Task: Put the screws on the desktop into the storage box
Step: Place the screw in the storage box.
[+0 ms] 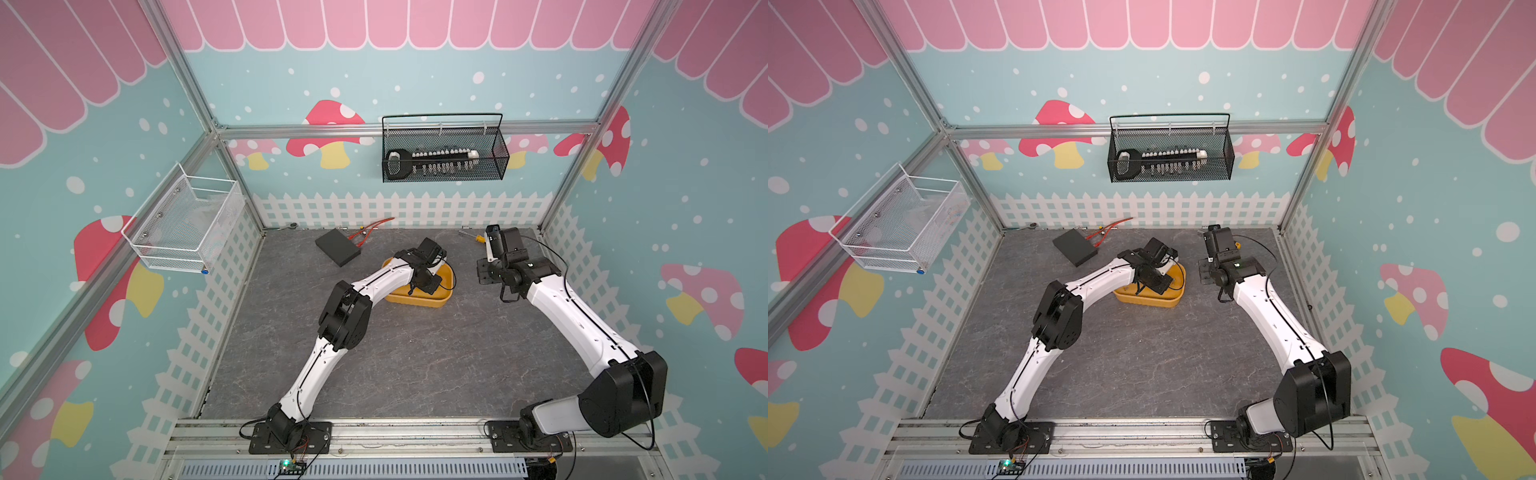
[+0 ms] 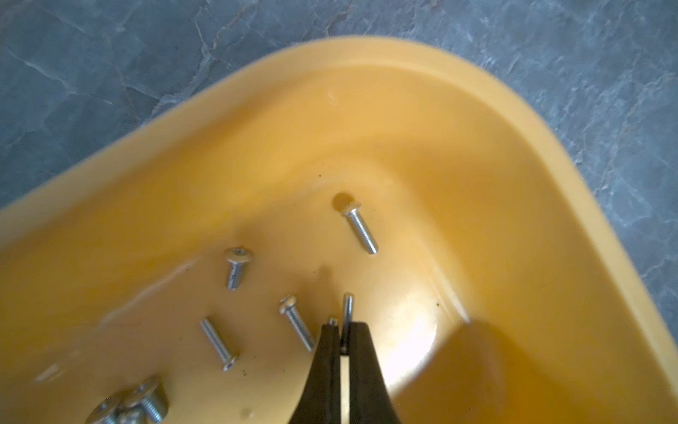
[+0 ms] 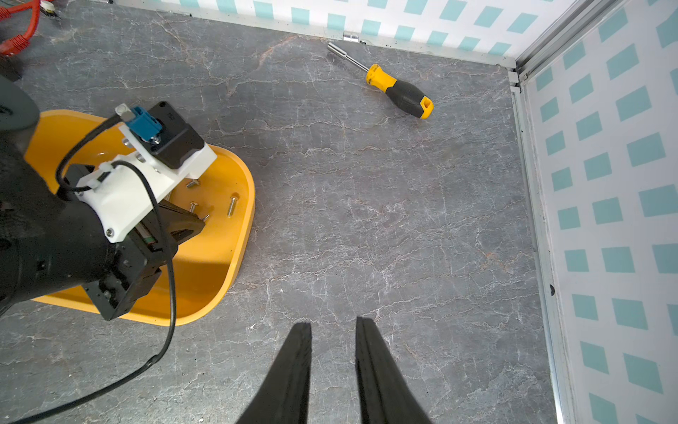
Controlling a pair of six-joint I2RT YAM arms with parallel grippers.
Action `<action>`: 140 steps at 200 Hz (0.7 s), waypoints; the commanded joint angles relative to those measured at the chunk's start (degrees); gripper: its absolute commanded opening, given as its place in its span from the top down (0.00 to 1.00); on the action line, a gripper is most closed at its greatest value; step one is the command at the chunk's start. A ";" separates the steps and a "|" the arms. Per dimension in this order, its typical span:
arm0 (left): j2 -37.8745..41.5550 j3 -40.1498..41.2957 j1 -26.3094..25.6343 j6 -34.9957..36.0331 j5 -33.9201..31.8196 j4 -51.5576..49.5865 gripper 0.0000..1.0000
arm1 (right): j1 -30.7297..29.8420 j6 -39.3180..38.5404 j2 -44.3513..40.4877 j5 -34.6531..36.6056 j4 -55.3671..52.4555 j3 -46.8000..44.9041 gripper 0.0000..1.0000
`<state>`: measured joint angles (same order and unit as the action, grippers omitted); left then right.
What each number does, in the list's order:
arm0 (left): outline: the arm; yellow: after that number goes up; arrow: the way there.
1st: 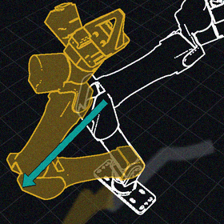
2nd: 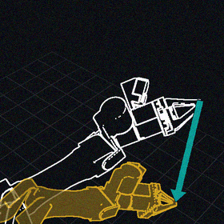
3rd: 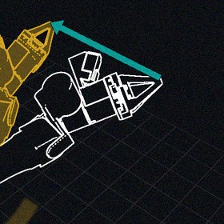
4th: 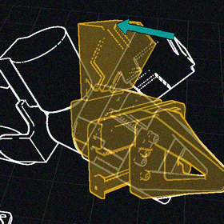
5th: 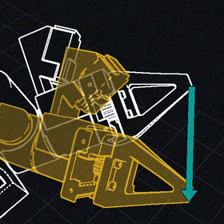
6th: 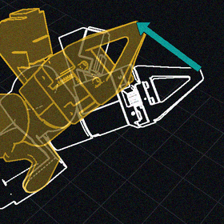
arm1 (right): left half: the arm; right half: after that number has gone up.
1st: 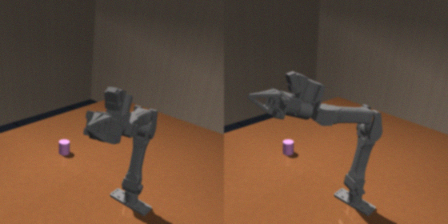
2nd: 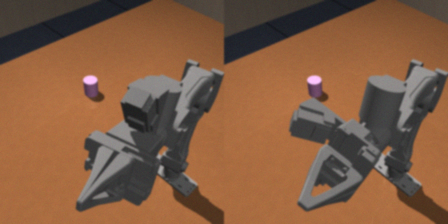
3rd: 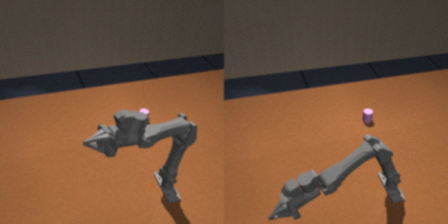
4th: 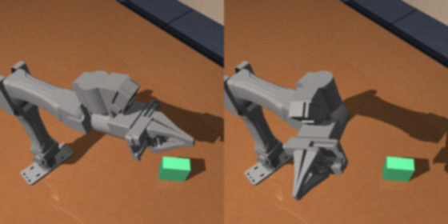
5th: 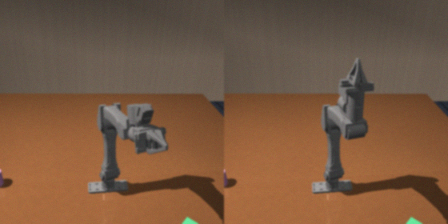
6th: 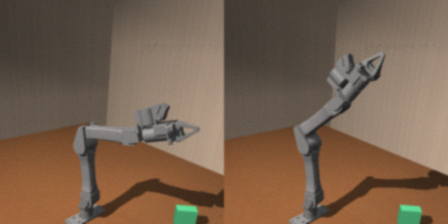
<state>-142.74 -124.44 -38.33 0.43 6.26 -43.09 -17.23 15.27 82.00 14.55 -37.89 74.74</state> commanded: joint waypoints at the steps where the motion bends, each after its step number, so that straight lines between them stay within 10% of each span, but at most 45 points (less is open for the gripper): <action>1: -2.08 -1.69 -0.16 -0.07 0.78 -1.21 1.00 | 0.40 0.52 -0.10 0.31 0.54 -0.32 0.73; 140: 9.70 -1.26 -0.29 0.54 -5.30 -1.17 0.60 | 0.80 0.75 -1.62 0.63 0.58 0.79 0.71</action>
<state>-139.57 -124.88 -38.35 0.51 3.55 -44.34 -16.82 15.29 81.97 14.57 -37.78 74.74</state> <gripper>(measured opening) 0.385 0.281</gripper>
